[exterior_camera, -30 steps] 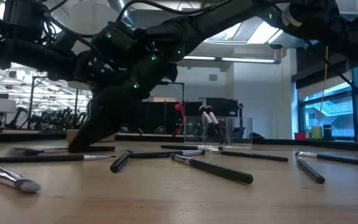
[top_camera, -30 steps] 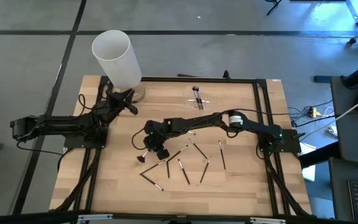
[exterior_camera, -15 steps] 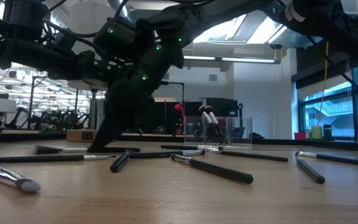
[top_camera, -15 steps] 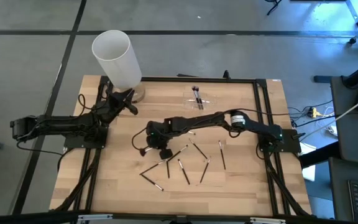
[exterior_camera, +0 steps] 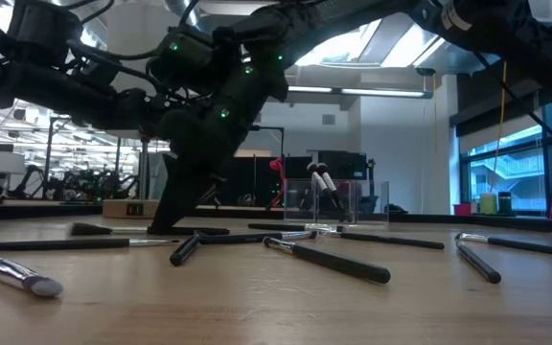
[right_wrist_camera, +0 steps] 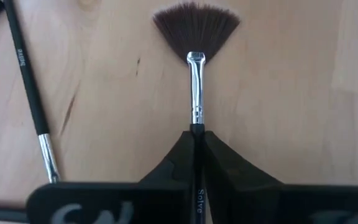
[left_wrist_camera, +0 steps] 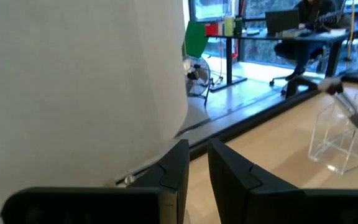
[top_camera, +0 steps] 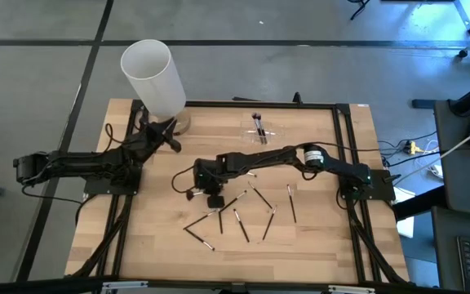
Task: Put items in baskets/containers
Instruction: Put the black highlighter brush into the transparent organizer
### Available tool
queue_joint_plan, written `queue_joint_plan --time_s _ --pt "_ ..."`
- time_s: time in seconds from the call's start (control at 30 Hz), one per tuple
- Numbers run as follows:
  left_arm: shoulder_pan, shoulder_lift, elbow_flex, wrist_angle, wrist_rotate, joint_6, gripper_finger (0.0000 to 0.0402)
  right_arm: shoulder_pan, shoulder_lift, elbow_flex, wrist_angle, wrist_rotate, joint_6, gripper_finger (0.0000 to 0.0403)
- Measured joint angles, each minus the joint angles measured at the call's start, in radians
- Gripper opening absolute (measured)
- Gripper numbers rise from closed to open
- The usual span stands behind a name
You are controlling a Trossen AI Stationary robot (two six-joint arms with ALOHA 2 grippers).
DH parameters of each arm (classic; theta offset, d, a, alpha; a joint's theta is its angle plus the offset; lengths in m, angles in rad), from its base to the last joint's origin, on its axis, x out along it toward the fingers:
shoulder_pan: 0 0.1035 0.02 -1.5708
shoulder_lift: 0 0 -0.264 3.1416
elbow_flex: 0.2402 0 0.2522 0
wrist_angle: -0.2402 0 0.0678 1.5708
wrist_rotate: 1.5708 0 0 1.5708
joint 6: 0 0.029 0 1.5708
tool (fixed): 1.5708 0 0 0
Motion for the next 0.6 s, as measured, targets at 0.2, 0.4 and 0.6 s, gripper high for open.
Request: queue_joint_plan --time_s 0.2,0.4,0.6 --pt "0.0 0.0 0.0 -0.059 -0.001 -0.011 0.0056 -0.015 -0.021 -0.002 -0.061 0.013 0.033 0.0027" --pt "0.0 0.0 0.0 -0.127 -0.001 -0.029 0.0056 -0.014 -0.028 -0.002 -0.058 0.009 0.037 0.0021" --pt "0.0 0.0 0.0 -0.203 -0.001 -0.065 0.0056 -0.017 -0.031 -0.002 -0.109 0.006 0.052 0.0029"
